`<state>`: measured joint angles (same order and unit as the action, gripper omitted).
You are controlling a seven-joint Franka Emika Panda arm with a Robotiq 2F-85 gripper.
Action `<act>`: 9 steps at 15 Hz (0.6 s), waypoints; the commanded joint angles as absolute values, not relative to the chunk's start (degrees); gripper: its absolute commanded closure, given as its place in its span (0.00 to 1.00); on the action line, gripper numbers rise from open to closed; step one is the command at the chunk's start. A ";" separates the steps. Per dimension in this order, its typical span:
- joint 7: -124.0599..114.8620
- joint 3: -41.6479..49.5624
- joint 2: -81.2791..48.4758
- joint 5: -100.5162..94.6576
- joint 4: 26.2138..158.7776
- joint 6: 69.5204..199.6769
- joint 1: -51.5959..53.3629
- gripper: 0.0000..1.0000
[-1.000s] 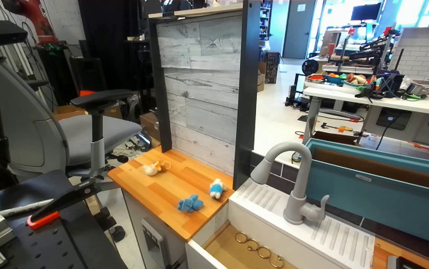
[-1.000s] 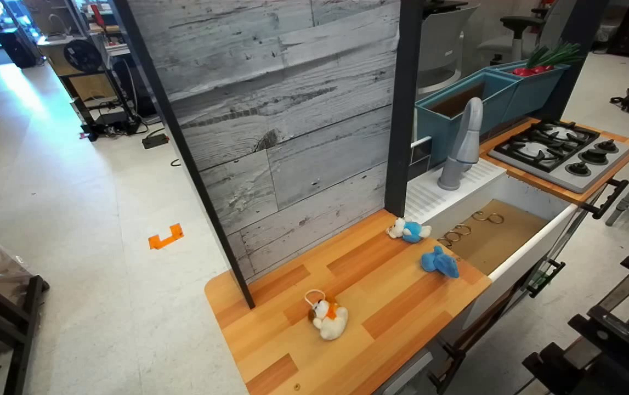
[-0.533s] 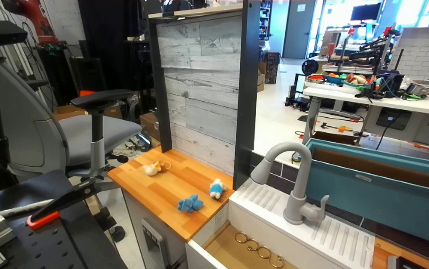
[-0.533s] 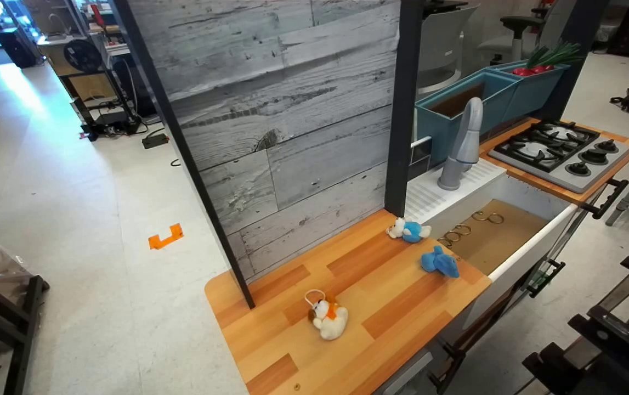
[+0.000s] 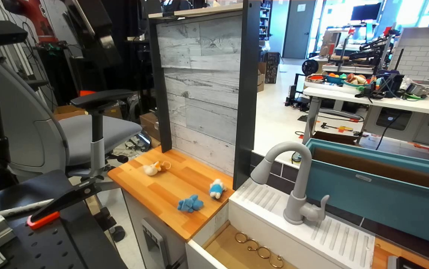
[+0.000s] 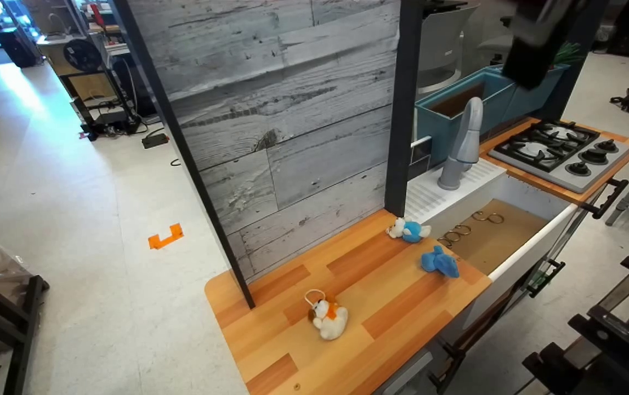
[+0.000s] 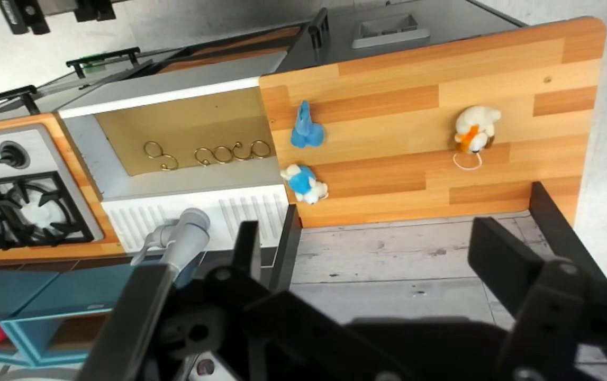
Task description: Pick up the bear plush toy and put it on the right side of the counter
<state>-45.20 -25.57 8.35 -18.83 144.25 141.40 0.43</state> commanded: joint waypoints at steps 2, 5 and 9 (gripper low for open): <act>-51.30 -19.59 -7.99 -26.80 137.86 149.48 3.92 0.00; -48.33 -13.66 -17.34 -25.66 132.39 152.34 8.15 0.00; -38.81 -9.87 -29.77 -18.95 122.97 152.33 12.48 0.00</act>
